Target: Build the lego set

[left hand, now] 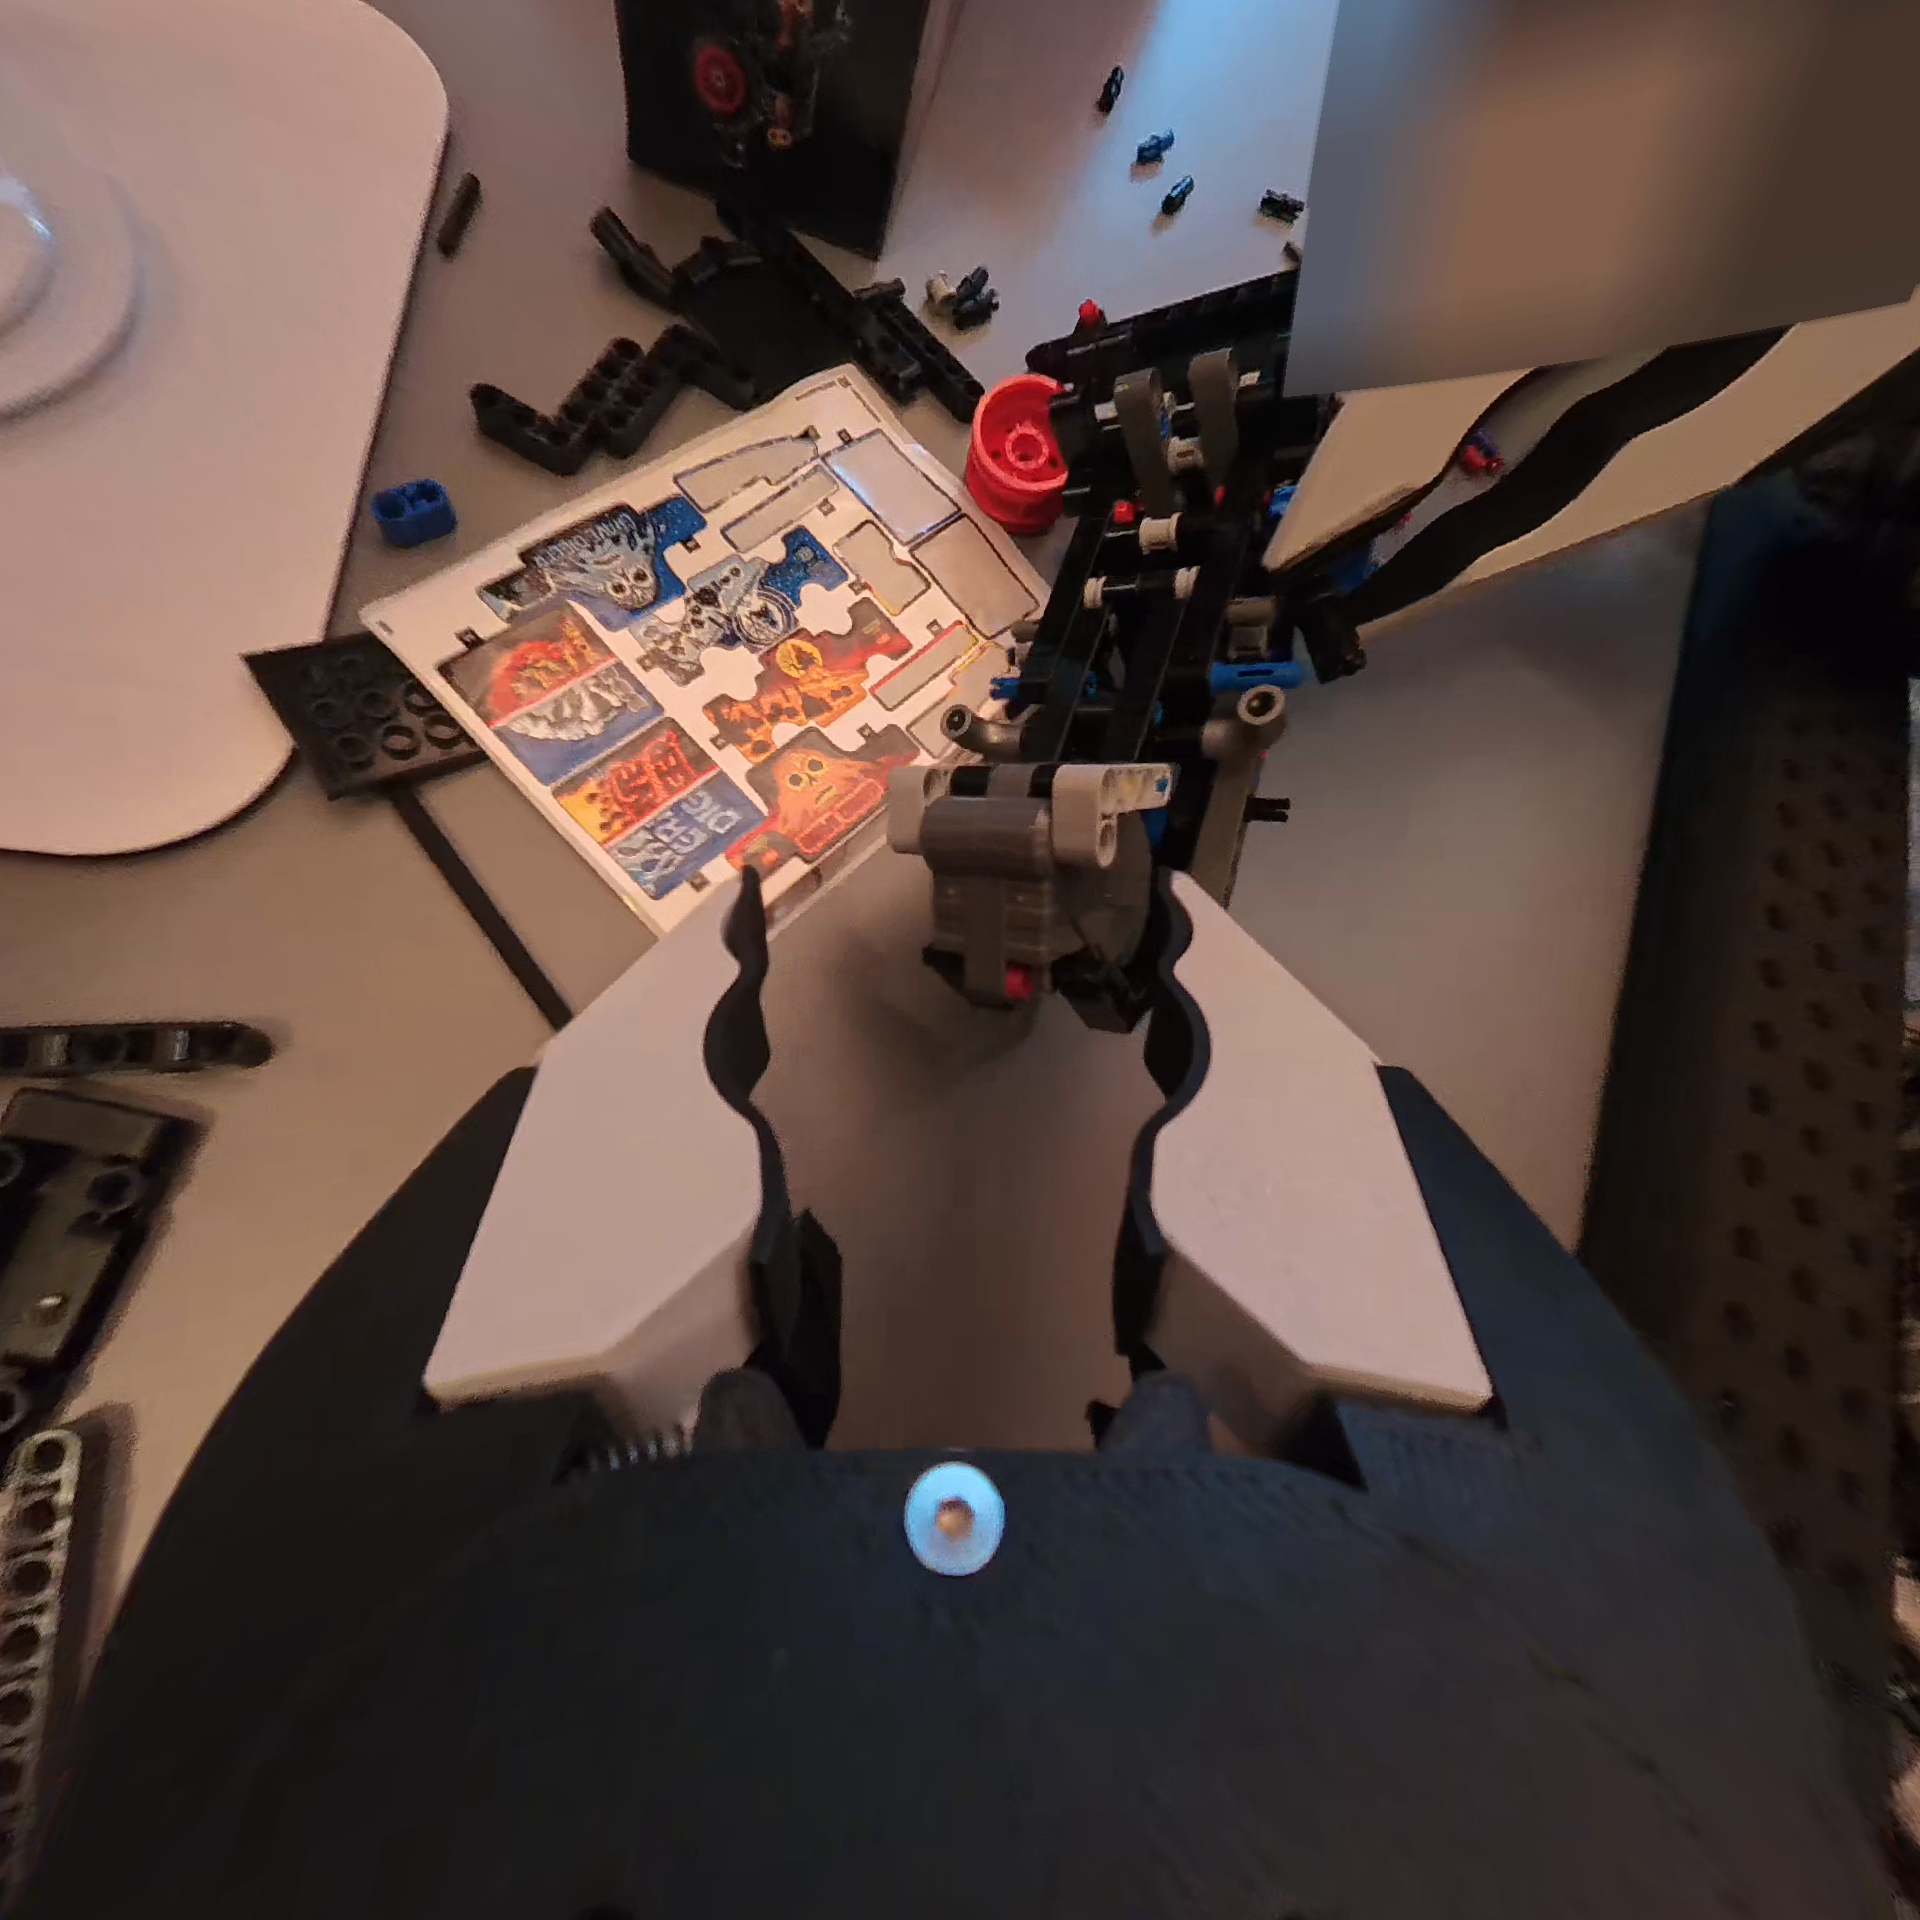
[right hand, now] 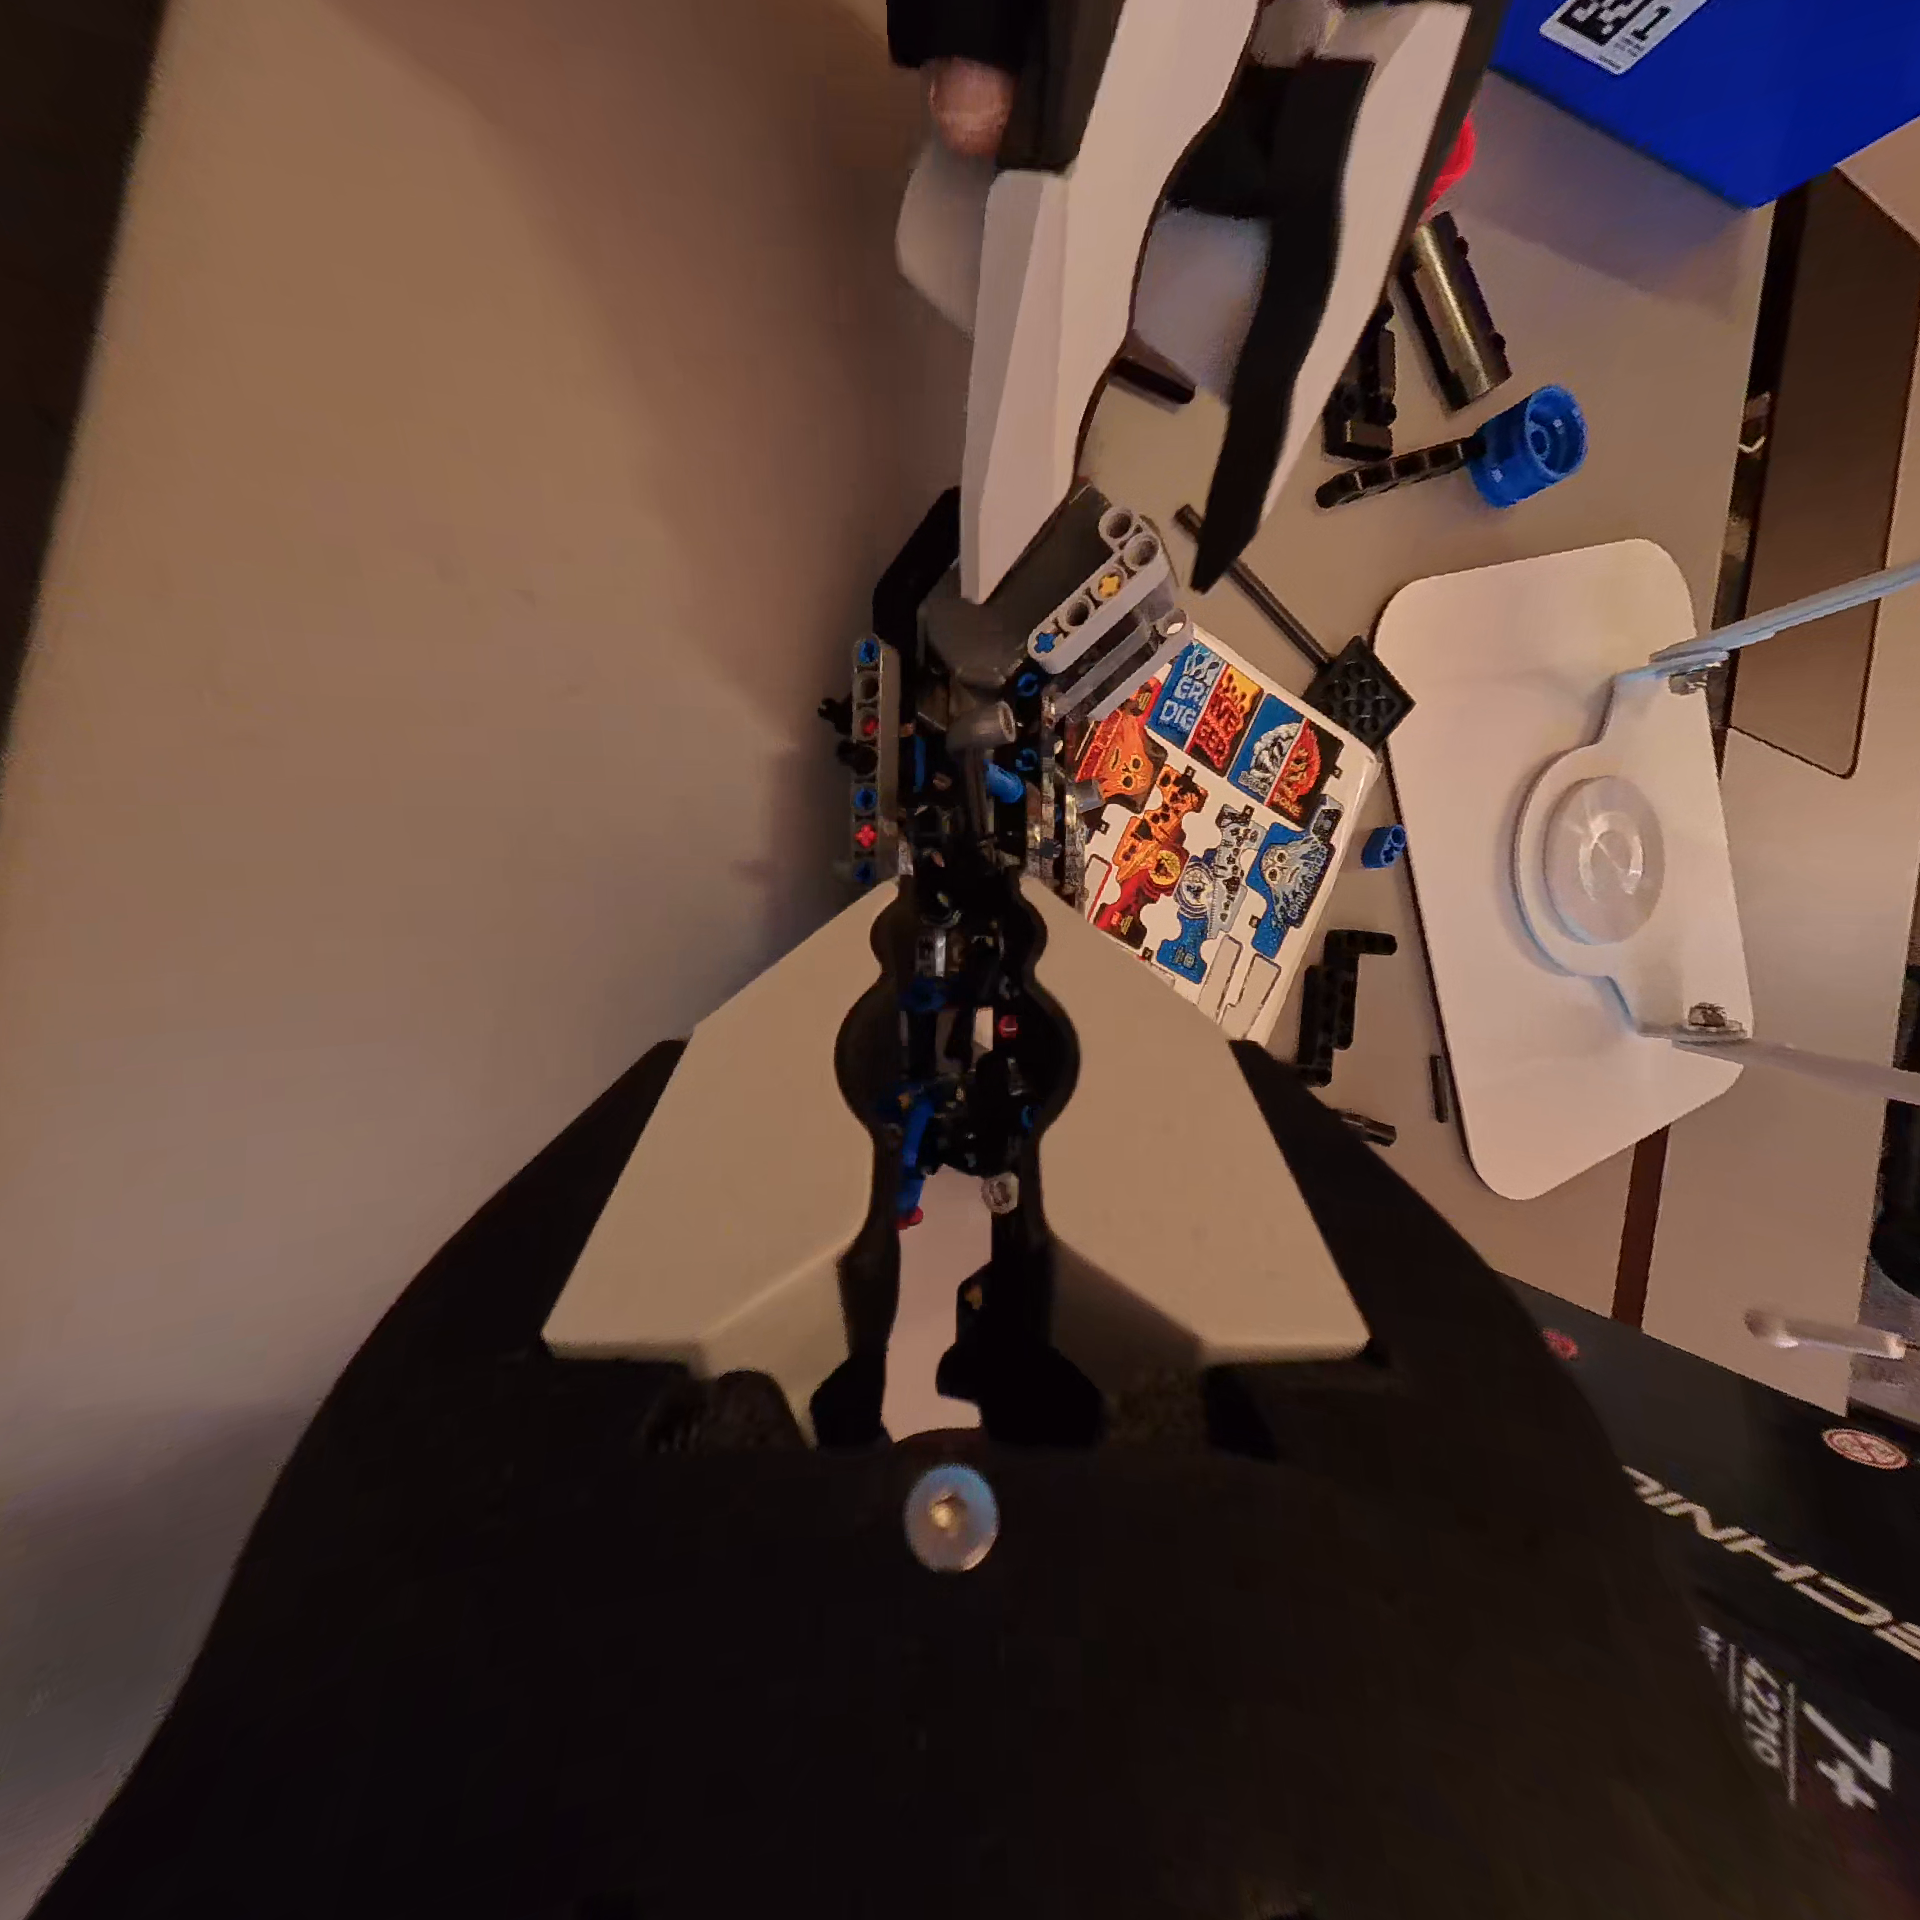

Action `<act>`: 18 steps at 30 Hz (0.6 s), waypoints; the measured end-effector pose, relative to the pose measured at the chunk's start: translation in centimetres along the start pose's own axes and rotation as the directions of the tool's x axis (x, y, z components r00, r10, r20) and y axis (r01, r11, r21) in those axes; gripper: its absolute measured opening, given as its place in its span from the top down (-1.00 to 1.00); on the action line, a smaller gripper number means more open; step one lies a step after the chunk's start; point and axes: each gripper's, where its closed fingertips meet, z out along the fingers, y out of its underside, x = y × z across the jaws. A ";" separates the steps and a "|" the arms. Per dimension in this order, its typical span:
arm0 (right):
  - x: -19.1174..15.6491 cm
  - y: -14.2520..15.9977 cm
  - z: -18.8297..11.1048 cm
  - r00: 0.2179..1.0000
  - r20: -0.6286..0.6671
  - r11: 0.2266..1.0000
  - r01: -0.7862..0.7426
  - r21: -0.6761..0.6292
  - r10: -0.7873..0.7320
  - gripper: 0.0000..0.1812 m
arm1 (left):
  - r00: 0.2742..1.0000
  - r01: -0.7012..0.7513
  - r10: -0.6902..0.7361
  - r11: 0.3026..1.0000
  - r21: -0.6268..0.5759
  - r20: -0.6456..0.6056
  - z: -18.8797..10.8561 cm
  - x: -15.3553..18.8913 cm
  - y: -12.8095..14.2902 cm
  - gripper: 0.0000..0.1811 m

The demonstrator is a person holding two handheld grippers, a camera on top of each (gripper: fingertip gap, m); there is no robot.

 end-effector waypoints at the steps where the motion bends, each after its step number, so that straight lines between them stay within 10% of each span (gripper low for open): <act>1: -0.1 0.1 0.0 1.000 -0.001 1.000 -0.002 0.001 0.002 0.85 | 0.999 -0.029 0.028 0.999 0.014 0.020 -0.3 -0.1 -0.4 0.19; 5: -0.6 0.4 0.1 1.000 0.013 1.000 -0.020 -0.002 0.020 0.85 | 0.952 -0.254 0.240 0.966 0.054 0.190 -1.9 0.1 -2.8 0.17; 10: -0.6 -1.0 -0.6 0.995 0.036 0.992 -0.095 0.088 0.092 0.84 | 0.692 -0.693 0.657 0.721 0.020 0.298 -1.8 5.6 -5.3 0.36; 18: -0.3 -1.6 -1.2 0.992 0.031 0.983 -0.128 0.133 0.125 0.84 | 0.488 -0.839 0.814 0.537 -0.086 0.314 1.2 7.5 -4.6 0.85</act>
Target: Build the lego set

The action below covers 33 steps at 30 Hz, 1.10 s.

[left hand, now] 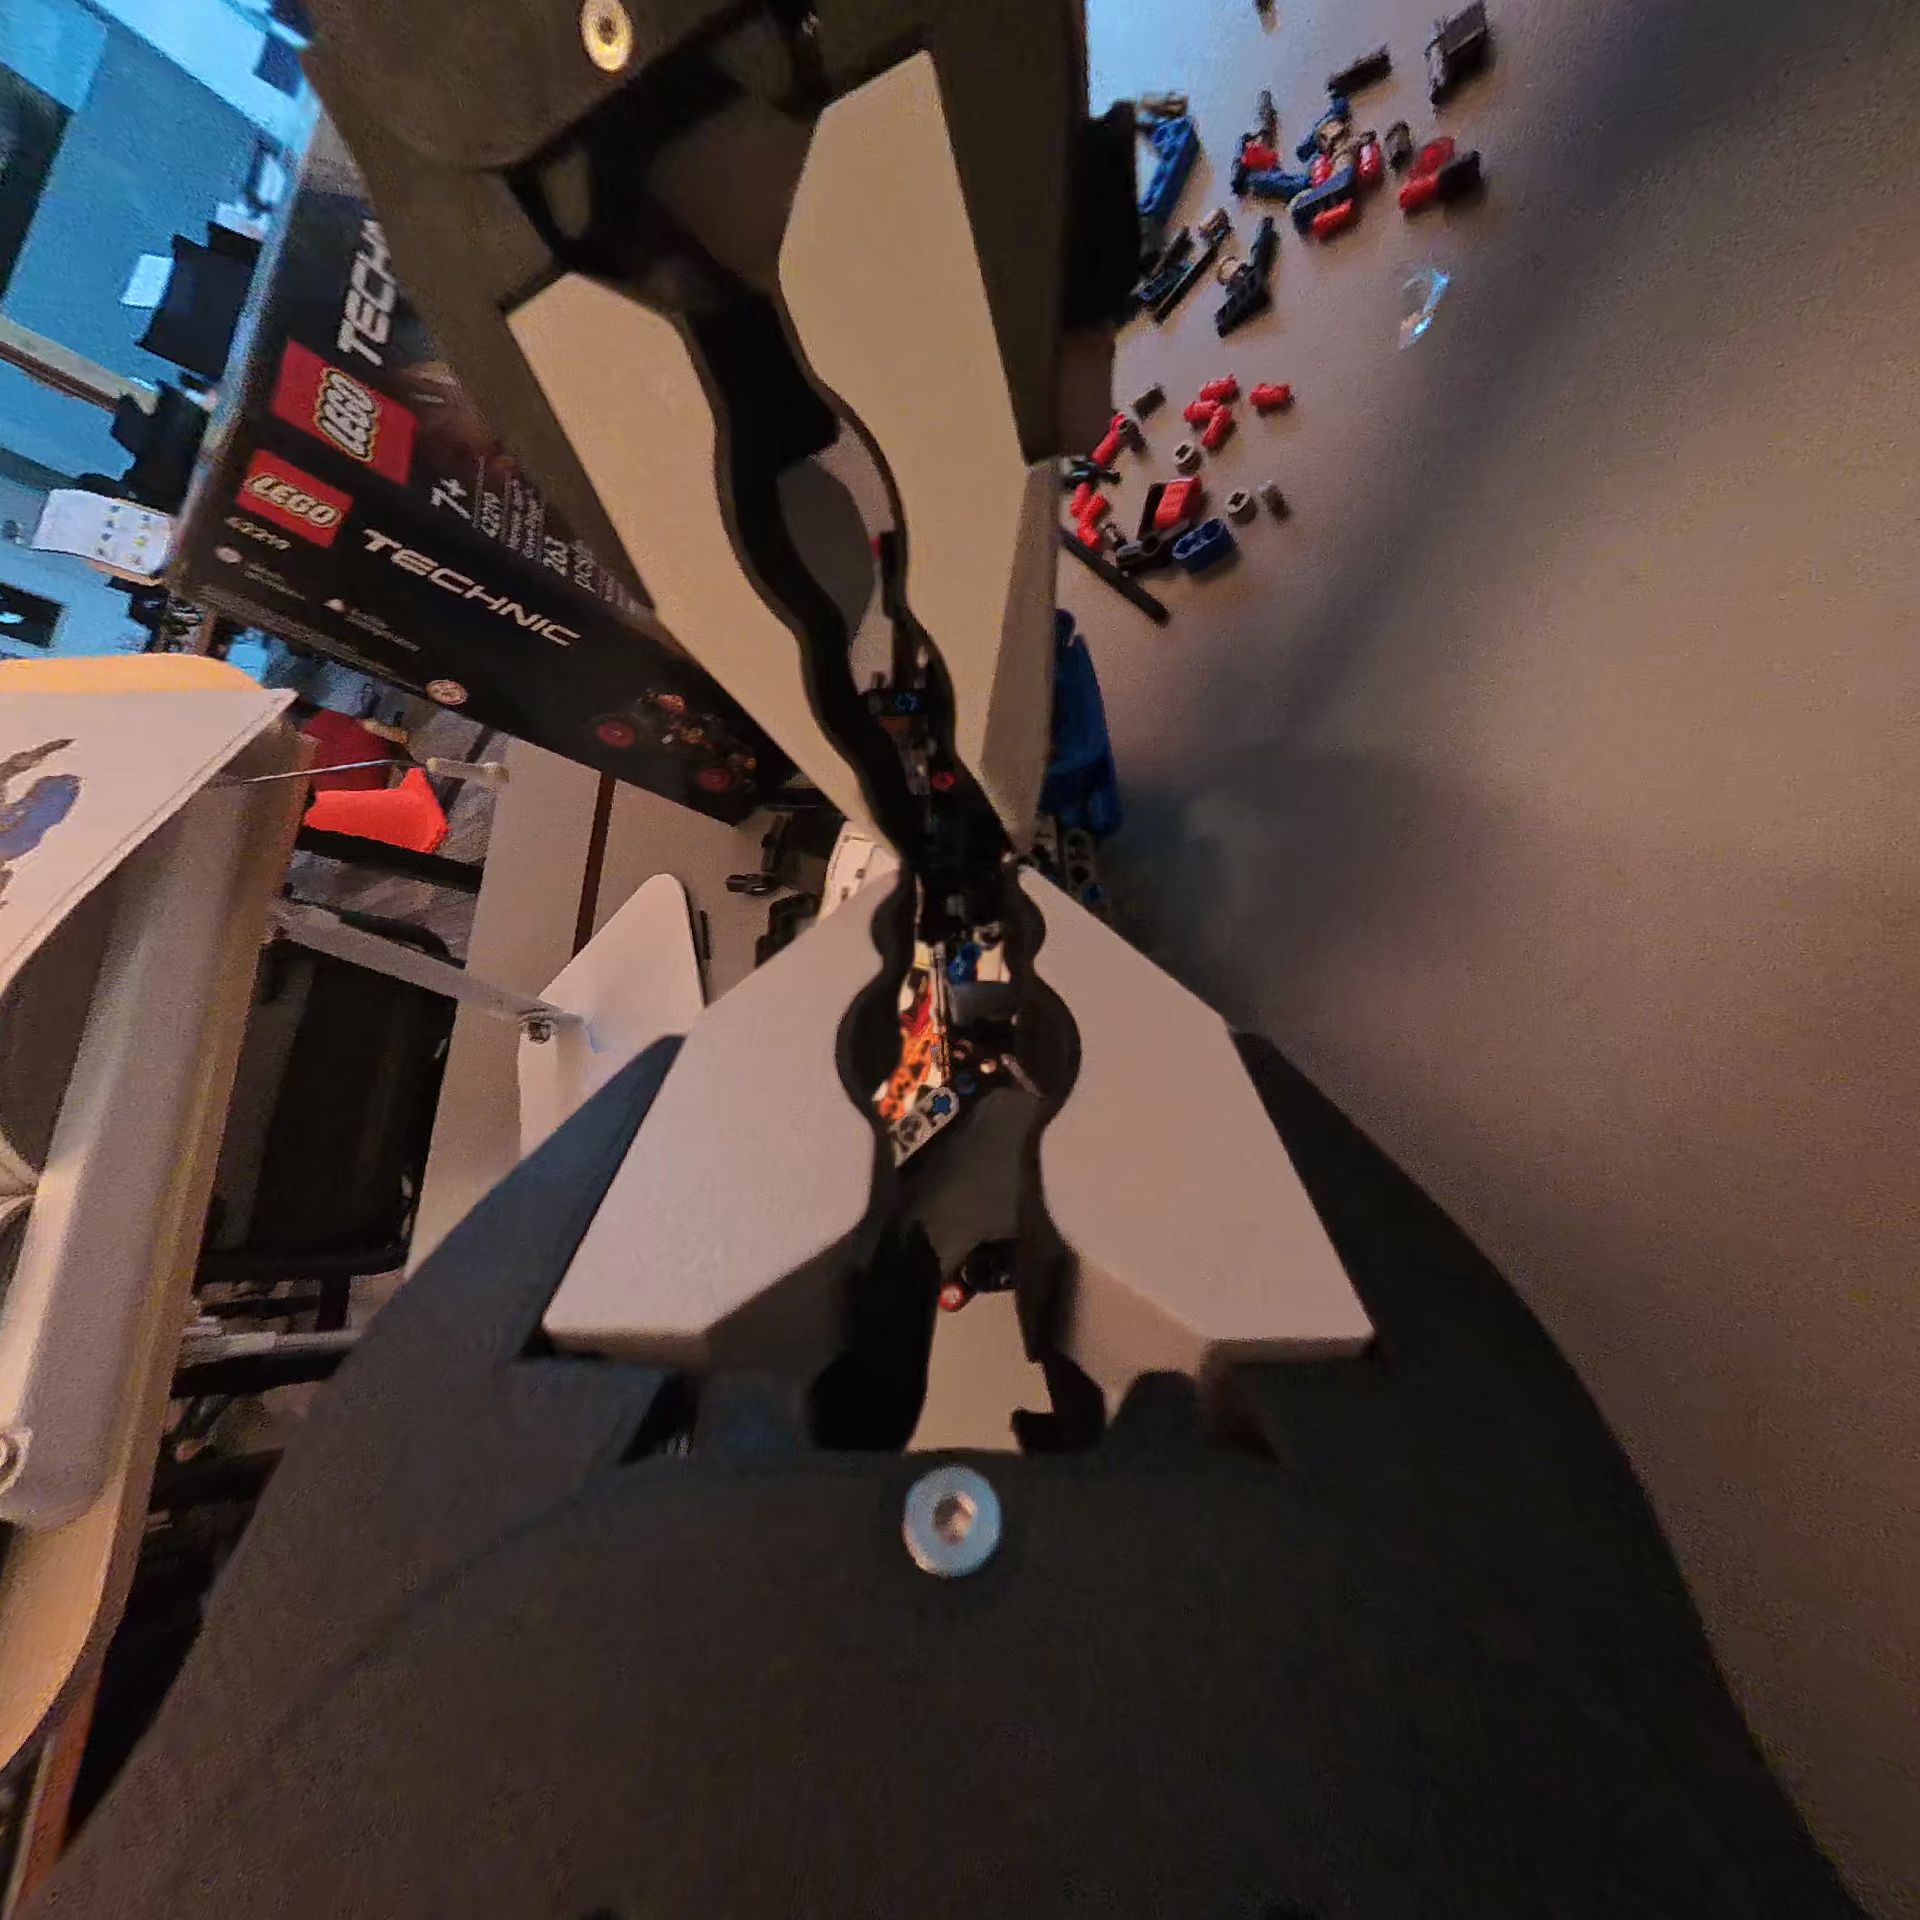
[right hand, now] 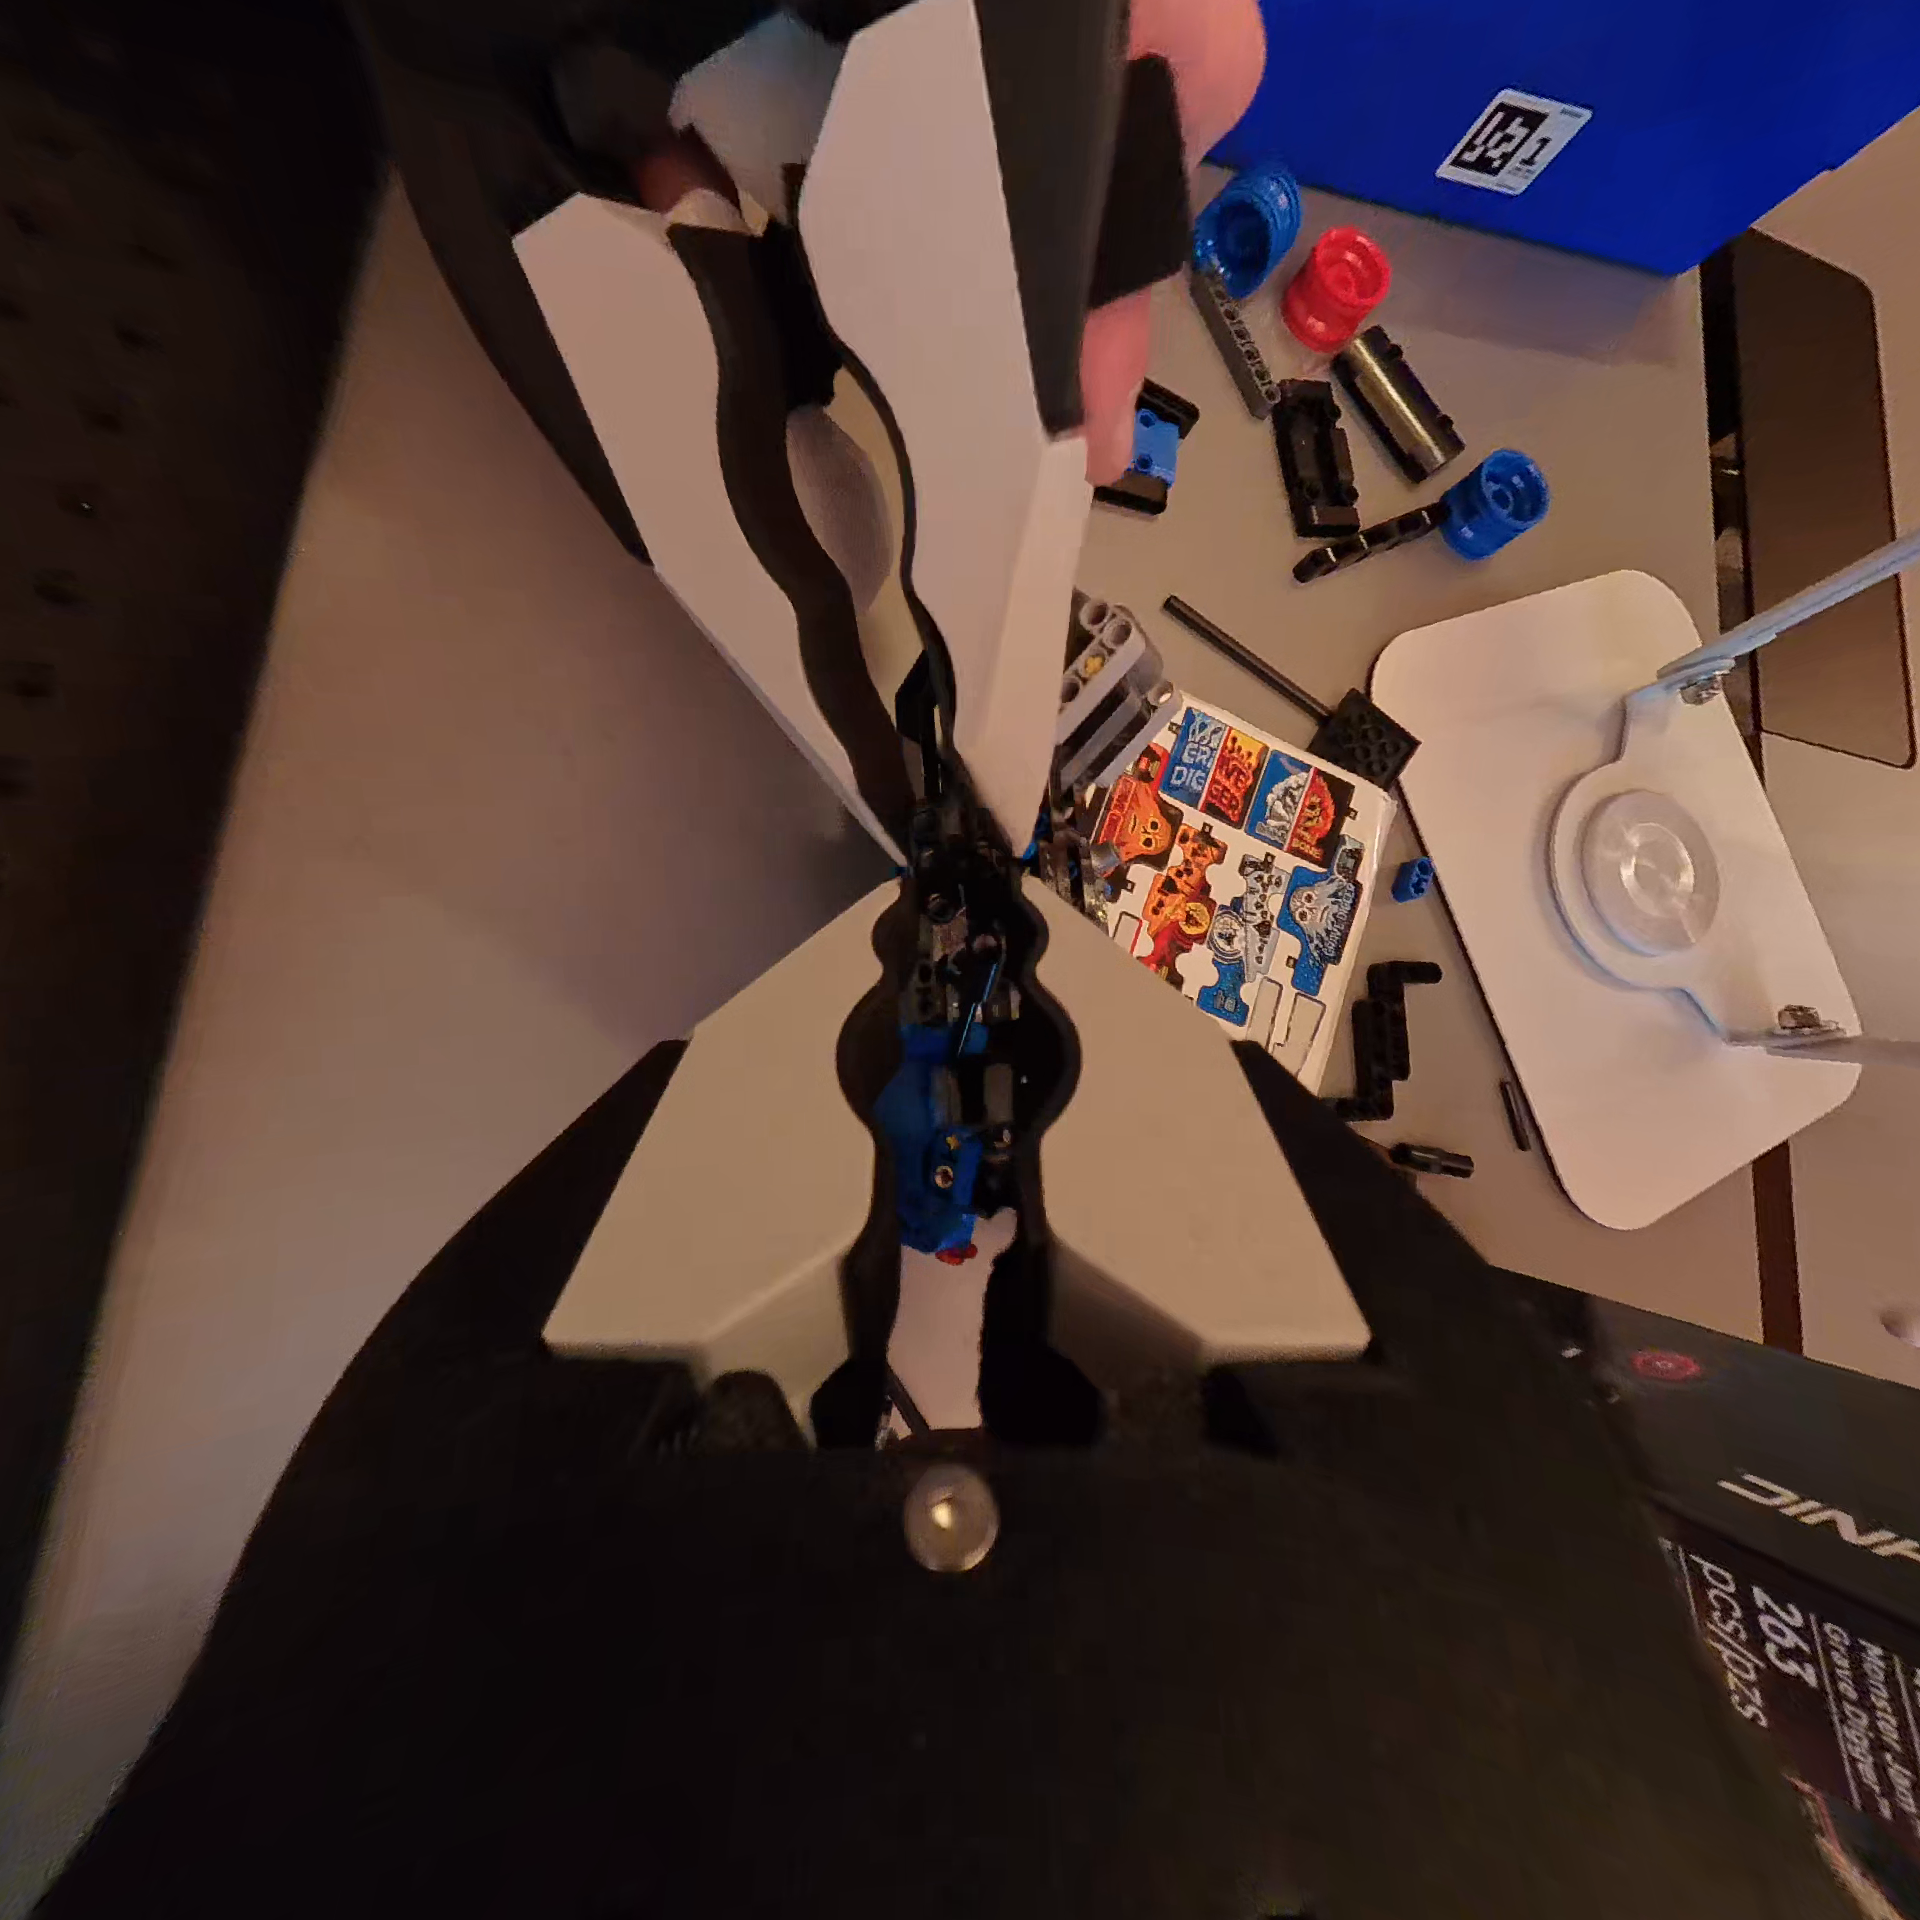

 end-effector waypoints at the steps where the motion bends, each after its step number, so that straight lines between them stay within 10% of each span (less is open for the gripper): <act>1: 0.1 0.0 0.0 1.000 -0.009 1.000 0.001 0.003 -0.001 0.85 | 1.000 0.005 -0.005 1.000 0.008 0.003 0.0 0.0 -0.1 0.85; 14: 0.8 -1.7 -0.9 0.985 -0.139 0.986 0.117 0.114 -0.101 0.84 | 0.997 0.075 -0.080 0.981 0.181 0.023 -1.3 -1.3 -0.9 0.85; 33: 1.3 0.6 1.0 0.923 -0.257 0.952 0.243 -0.185 -0.286 0.85 | 0.994 0.109 -0.108 0.993 0.038 -0.014 0.5 -0.3 1.8 0.83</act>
